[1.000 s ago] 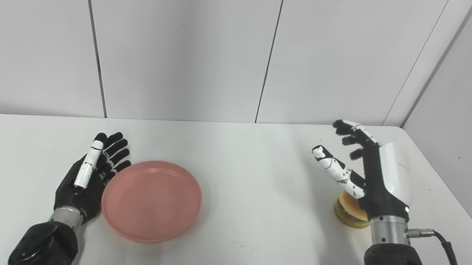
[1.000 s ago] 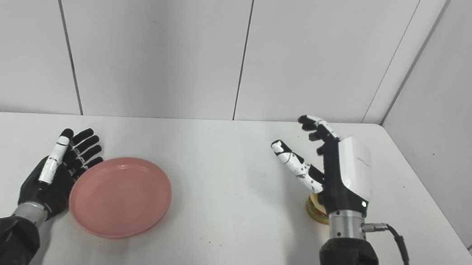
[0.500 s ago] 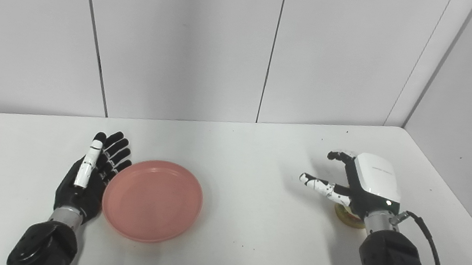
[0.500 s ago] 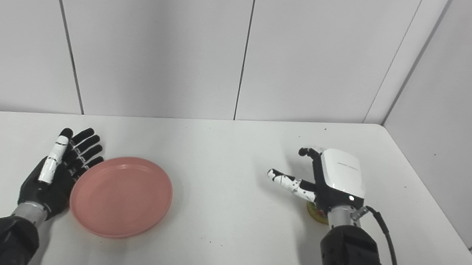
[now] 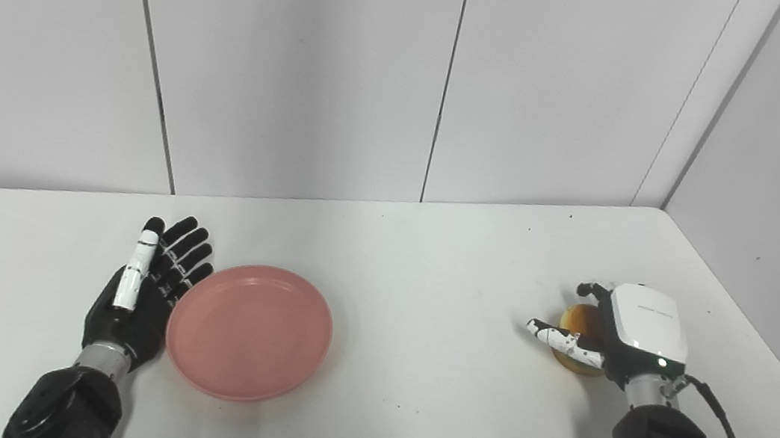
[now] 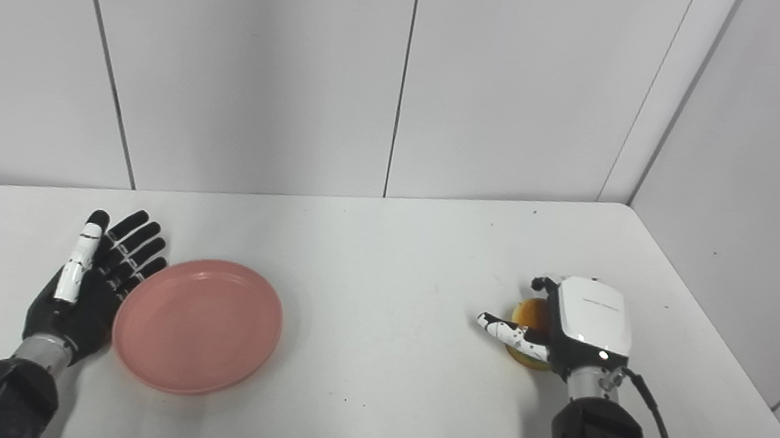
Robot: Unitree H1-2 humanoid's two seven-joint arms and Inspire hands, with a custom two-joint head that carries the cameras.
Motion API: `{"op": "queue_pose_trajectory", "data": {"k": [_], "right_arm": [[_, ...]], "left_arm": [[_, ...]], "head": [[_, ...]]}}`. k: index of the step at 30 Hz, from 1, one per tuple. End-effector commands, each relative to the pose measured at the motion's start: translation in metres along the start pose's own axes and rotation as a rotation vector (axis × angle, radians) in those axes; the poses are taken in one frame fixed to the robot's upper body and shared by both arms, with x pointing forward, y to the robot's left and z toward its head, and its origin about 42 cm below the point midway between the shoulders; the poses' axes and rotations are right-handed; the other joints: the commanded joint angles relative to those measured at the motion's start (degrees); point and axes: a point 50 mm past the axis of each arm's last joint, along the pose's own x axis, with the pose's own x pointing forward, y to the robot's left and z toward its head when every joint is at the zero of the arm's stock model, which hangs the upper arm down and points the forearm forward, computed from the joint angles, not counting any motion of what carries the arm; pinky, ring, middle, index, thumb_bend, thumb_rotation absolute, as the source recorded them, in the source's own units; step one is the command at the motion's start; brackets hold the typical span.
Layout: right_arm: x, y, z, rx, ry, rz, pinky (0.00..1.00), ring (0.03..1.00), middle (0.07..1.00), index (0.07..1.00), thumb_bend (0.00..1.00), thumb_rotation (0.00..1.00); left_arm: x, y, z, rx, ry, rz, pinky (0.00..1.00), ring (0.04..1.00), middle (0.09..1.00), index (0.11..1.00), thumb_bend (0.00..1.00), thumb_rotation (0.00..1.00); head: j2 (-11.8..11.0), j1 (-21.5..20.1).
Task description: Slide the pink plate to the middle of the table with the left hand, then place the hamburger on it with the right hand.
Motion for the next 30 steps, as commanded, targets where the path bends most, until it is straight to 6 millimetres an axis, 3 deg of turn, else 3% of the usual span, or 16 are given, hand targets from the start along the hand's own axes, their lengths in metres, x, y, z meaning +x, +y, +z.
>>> {"op": "queue_pose_trajectory", "data": {"k": [1,5,8,10,11,12,15,16,20,25,30], "right_arm": [[0.009,-0.011,-0.001,-0.012,-0.038,-0.068,0.87,0.807,0.755,0.677,0.76,0.98],[0.008,-0.007,0.005,-0.004,-0.046,-0.053,0.86,0.799,0.743,0.668,0.77,1.0],[0.007,-0.002,0.007,0.03,-0.069,-0.047,0.84,0.769,0.707,0.653,0.75,0.98],[0.007,0.0,0.008,0.078,-0.092,-0.065,0.67,0.66,0.653,0.63,0.74,0.93],[0.008,0.001,0.009,0.11,-0.104,-0.076,0.45,0.496,0.559,0.573,0.71,0.86],[0.008,0.002,0.009,0.136,-0.113,-0.083,0.43,0.477,0.547,0.565,0.71,0.86],[0.007,0.006,0.01,0.175,-0.151,-0.096,0.22,0.268,0.345,0.399,0.67,0.77],[0.006,0.008,0.01,0.179,-0.165,-0.097,0.2,0.24,0.314,0.367,0.65,0.75],[0.0,0.017,0.01,0.195,-0.201,-0.101,0.11,0.148,0.204,0.248,0.52,0.41],[-0.007,0.018,0.011,0.205,-0.224,-0.101,0.11,0.146,0.203,0.231,0.49,0.39],[-0.018,0.005,0.03,0.223,-0.295,-0.112,0.12,0.159,0.228,0.261,0.48,0.35]], "left_arm": [[-0.003,0.007,-0.011,-0.007,0.086,0.021,0.86,0.851,0.793,0.719,0.61,0.67],[-0.006,0.009,-0.008,-0.01,0.085,0.017,0.85,0.832,0.768,0.705,0.62,0.67],[-0.007,0.009,-0.008,-0.014,0.087,0.017,0.82,0.816,0.77,0.73,0.61,0.67],[-0.006,0.008,-0.008,-0.025,0.093,0.021,0.83,0.82,0.773,0.726,0.6,0.66],[-0.006,0.008,-0.008,-0.028,0.095,0.023,0.83,0.81,0.756,0.715,0.61,0.65],[-0.005,0.009,-0.007,-0.028,0.095,0.02,0.82,0.808,0.754,0.715,0.61,0.65],[-0.005,0.008,-0.006,-0.024,0.092,0.014,0.81,0.793,0.749,0.719,0.62,0.65],[-0.005,0.009,-0.005,-0.021,0.092,0.012,0.8,0.791,0.75,0.721,0.62,0.65],[-0.006,0.01,-0.005,-0.017,0.096,0.008,0.8,0.784,0.747,0.712,0.6,0.68],[-0.008,0.01,-0.007,-0.014,0.098,0.011,0.79,0.784,0.75,0.731,0.6,0.66],[-0.007,0.006,-0.011,-0.026,0.101,-0.005,0.79,0.772,0.734,0.731,0.65,0.67]], "head": [[0.09,0.01],[-1.38,-0.43],[-1.03,0.05],[-0.64,-0.13],[-0.62,-0.33],[-0.62,-0.33],[-0.34,-0.41],[-0.34,-0.41],[0.15,-0.49],[-0.88,0.23],[-0.19,0.37]]}}
